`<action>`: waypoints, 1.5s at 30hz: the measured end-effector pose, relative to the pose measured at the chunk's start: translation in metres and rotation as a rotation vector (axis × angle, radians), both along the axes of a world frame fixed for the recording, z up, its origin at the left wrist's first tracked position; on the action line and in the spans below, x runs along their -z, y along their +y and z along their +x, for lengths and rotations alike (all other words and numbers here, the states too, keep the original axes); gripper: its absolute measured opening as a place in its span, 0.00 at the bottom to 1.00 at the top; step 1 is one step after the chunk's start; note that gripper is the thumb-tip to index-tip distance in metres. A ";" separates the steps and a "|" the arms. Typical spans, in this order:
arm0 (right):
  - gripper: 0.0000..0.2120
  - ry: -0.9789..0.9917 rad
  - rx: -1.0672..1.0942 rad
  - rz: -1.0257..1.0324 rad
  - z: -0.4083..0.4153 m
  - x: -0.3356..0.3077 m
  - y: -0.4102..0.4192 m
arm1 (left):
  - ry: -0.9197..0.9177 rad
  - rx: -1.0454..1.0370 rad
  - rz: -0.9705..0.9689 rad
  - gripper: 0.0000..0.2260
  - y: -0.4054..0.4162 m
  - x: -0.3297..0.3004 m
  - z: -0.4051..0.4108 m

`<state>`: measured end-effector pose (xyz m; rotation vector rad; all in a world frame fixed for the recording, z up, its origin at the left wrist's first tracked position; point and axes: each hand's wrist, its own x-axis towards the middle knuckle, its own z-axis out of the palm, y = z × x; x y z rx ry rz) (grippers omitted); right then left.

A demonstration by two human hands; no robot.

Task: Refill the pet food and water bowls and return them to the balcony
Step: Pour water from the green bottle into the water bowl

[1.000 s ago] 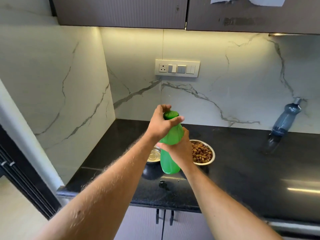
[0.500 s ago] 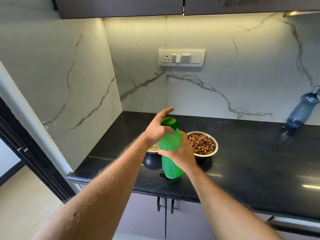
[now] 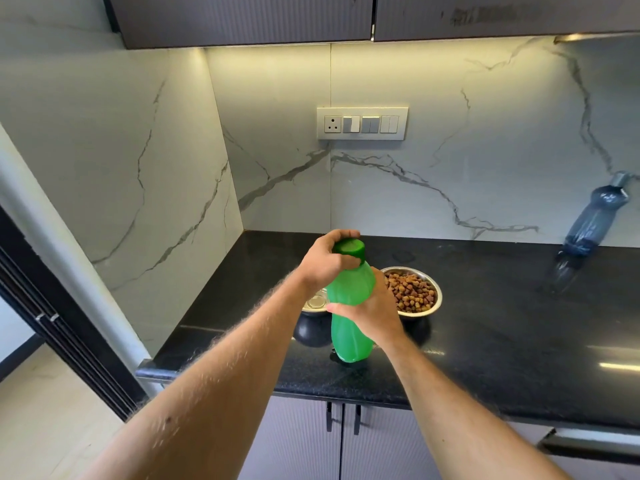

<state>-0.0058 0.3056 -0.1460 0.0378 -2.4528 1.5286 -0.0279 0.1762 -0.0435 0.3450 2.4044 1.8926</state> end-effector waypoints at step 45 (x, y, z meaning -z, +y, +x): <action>0.48 -0.094 -0.010 0.008 0.000 0.022 0.002 | -0.073 0.129 0.081 0.25 -0.013 0.023 -0.017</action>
